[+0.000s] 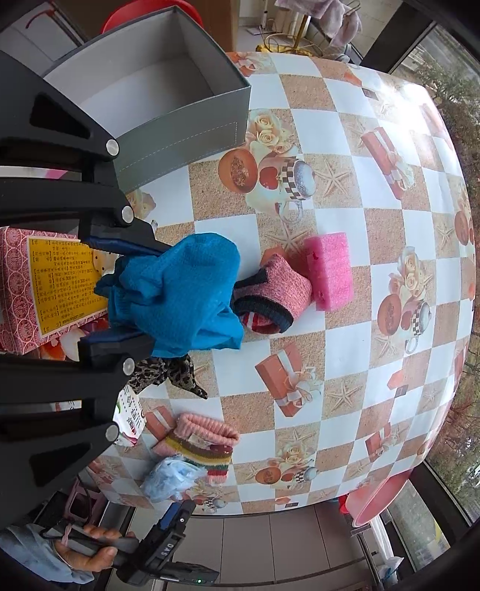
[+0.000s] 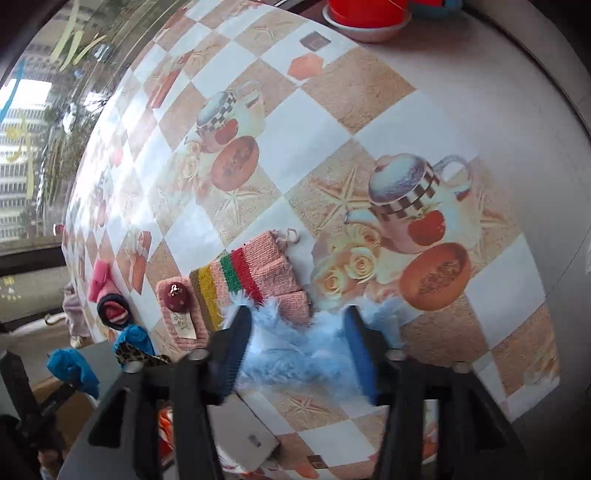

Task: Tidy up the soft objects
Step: 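Grasp the blue cloth with the left tool while the right tool grasps the light-blue duster, then lift the blue cloth and light-blue duster and carry both toward the white box, then hold the blue cloth and duster above the white box with both tools, then open both tools to drop the blue cloth and duster into the box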

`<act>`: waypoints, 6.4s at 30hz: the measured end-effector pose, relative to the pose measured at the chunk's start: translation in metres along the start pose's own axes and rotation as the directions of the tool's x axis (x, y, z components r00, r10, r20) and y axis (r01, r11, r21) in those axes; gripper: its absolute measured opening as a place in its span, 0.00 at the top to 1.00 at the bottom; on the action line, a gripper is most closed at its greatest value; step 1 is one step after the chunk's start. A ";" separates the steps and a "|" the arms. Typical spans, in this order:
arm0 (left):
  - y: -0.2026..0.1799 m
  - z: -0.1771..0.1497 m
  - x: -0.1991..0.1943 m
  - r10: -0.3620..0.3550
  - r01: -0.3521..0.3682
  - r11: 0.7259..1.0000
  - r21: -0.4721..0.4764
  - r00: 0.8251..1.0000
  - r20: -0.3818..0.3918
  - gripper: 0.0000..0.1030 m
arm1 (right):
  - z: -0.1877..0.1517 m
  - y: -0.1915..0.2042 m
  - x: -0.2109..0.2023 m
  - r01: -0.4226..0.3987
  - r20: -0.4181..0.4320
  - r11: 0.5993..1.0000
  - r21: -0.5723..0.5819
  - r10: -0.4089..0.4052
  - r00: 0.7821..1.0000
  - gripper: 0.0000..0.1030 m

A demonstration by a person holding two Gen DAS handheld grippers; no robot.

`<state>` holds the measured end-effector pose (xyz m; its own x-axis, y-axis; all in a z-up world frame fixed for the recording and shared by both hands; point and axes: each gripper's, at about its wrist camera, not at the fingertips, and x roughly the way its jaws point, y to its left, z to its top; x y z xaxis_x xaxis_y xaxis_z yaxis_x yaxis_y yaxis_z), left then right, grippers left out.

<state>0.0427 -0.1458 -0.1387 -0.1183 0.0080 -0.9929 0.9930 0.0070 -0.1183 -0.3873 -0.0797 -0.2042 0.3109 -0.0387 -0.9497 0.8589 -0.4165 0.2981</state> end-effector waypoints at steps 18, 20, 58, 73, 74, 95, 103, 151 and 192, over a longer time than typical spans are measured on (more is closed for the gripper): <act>-0.057 -0.036 -0.024 -0.015 0.015 1.000 0.016 0.999 0.033 0.66 | -0.058 0.063 0.069 0.258 0.067 0.572 -0.778 -0.332 0.941 0.26; -0.062 -0.041 -0.025 -0.015 0.015 1.000 0.025 0.999 0.029 0.66 | -0.061 0.067 0.077 0.237 0.051 0.576 -0.783 -0.320 0.946 0.10; -0.135 -0.124 -0.054 -0.010 -0.022 0.950 0.310 0.995 0.100 0.66 | -0.116 0.091 -0.034 -0.084 -0.143 0.913 -0.398 0.028 0.989 0.68; 0.007 -0.167 -0.096 -0.100 0.054 0.972 0.227 0.975 0.199 0.66 | -0.210 0.173 -0.057 -0.073 -0.028 0.950 -0.303 0.068 0.997 0.68; 0.017 -0.170 -0.097 -0.099 0.055 0.976 0.210 0.974 0.206 0.66 | -0.214 0.181 -0.060 -0.067 -0.019 0.947 -0.314 0.065 0.998 0.68; 0.178 -0.226 -0.108 0.024 0.026 0.985 -0.170 0.957 0.289 0.66 | -0.289 0.375 -0.034 -0.118 -0.068 0.730 -0.673 0.098 0.993 0.68; 0.191 -0.235 -0.107 0.027 0.035 0.978 -0.205 0.957 0.290 0.66 | -0.312 0.403 -0.010 -0.101 -0.095 0.687 -0.720 0.046 0.994 0.68; 0.185 -0.224 -0.099 0.018 0.025 0.989 -0.144 0.959 0.284 0.66 | -0.310 0.396 0.005 -0.082 -0.127 0.721 -0.688 -0.008 0.992 0.68; 0.252 -0.145 -0.066 0.121 -0.025 0.937 -0.348 0.959 0.255 0.10 | -0.248 0.454 0.057 -0.007 -0.079 0.778 -0.629 -0.055 0.995 0.15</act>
<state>0.2993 0.0005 -0.1020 0.0078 -0.2468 -0.9690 0.9314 0.3545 -0.0828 0.1216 -0.0461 -0.0994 0.2945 0.0565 -0.9540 0.9216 0.2474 0.2991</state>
